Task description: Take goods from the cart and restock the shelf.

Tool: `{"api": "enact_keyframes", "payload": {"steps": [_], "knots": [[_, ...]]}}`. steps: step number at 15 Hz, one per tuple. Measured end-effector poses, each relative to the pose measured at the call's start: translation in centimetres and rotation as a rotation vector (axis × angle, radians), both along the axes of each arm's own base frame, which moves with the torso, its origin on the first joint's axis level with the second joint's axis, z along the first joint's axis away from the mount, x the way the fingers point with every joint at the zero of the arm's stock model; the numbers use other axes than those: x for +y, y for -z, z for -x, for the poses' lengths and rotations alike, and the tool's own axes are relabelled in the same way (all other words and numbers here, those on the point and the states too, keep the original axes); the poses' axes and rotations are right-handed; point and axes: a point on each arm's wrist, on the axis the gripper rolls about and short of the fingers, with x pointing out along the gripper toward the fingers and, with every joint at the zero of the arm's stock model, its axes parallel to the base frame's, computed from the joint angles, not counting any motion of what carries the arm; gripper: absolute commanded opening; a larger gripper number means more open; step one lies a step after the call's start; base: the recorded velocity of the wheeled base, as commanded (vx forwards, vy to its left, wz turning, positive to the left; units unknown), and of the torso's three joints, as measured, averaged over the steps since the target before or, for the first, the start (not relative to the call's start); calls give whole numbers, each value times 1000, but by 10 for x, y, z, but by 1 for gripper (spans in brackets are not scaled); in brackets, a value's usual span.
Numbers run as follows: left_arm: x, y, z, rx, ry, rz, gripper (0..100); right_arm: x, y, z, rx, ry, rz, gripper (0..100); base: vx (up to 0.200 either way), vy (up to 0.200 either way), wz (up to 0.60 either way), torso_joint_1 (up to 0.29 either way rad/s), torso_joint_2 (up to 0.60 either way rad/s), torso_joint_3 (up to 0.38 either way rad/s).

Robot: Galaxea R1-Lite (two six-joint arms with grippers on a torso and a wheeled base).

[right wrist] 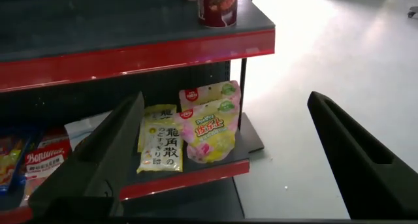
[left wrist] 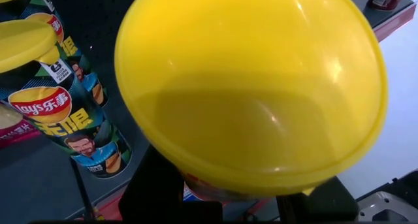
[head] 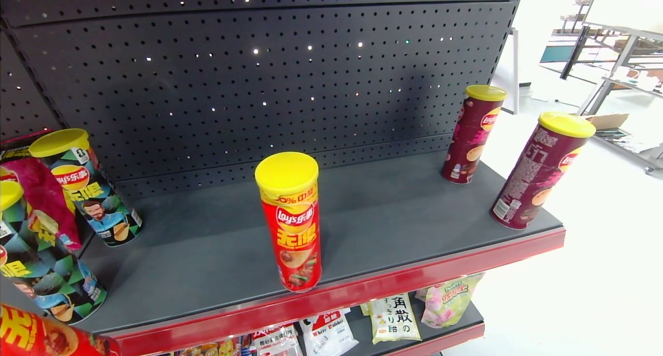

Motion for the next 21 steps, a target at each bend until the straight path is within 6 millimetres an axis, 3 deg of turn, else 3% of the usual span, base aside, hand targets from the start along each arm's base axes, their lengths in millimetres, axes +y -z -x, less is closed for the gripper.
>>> {"api": "enact_keyframes", "payload": {"steps": [5,9,18,21], "knots": [[0,2,1,0,6,2,0,0,0,0,-1,1,0,100,0,0,0,0,0,0],[-2,-3,-16,-42,15,9,0,0,0,0,-2,1,0,100,0,0,0,0,0,0],[-20,-22,-107,-1,111,20,0,0,0,0,-2,2,0,100,0,0,0,0,0,0],[-40,-40,-155,37,171,54,0,0,0,0,-3,2,0,100,0,0,0,0,0,0]]}}
